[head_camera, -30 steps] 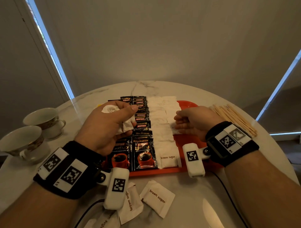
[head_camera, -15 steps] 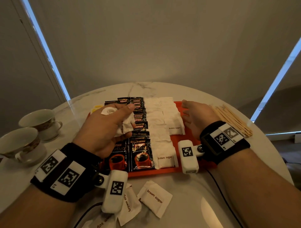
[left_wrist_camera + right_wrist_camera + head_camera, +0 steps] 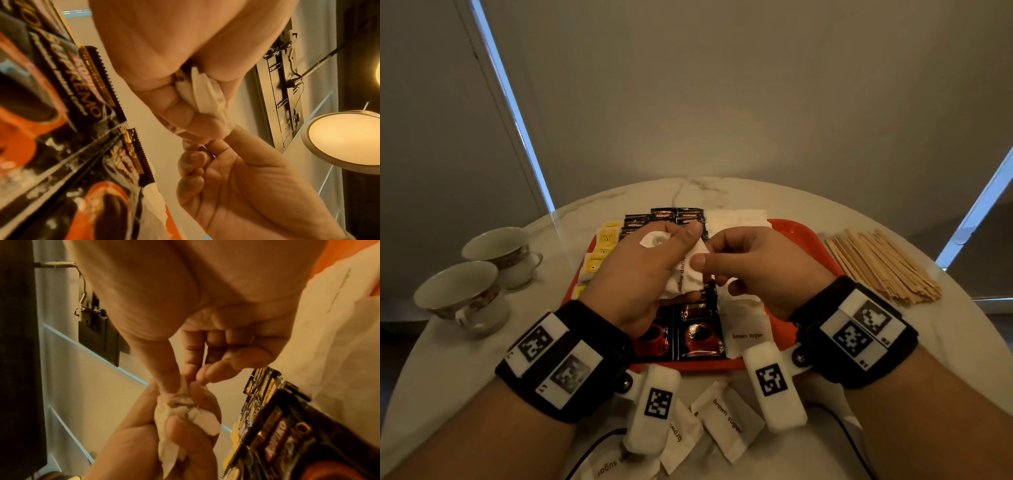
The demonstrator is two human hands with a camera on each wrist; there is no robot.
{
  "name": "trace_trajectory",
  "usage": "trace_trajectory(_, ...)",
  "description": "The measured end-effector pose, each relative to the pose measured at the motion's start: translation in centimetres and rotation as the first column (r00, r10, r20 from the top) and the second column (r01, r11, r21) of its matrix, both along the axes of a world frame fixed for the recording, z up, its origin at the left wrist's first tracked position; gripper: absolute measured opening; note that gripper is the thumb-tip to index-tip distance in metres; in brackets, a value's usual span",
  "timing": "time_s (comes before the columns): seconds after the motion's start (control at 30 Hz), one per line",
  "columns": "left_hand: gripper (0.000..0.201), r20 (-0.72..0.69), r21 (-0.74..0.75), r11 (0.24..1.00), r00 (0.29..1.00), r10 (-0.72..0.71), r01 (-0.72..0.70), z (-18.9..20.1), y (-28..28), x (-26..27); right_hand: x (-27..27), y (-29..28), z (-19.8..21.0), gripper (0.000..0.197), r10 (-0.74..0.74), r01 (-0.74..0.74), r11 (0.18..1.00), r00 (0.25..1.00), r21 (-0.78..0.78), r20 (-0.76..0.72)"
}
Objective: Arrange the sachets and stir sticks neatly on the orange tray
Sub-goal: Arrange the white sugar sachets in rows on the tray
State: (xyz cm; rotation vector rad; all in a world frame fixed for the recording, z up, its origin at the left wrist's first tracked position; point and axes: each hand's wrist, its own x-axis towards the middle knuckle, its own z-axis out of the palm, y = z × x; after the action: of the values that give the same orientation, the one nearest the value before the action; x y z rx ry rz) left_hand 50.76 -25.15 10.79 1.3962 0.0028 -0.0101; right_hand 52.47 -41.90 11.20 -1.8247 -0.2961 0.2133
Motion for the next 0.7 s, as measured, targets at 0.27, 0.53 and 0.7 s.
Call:
trace_trajectory(0.27, 0.036, 0.026, 0.068, 0.995, 0.997, -0.079, 0.077, 0.0, 0.9, 0.4, 0.6, -0.1, 0.0, 0.005, -0.078, 0.151, 0.877, 0.981, 0.455, -0.175)
trace_trajectory(0.53, 0.024, 0.048, 0.071, 0.996, 0.997, -0.058, 0.054, 0.0, 1.2, 0.5, 0.8, 0.4, -0.5, 0.009, -0.16, 0.17, 0.901, 0.985, 0.399, -0.06)
trace_trajectory(0.7, 0.01, 0.027, 0.12, 0.989, 0.996, -0.088, 0.084, -0.3, 1.4, 0.6, 1.0, 0.5, -0.8, 0.012, -0.243, 0.201, 0.891, 0.969, 0.407, 0.054)
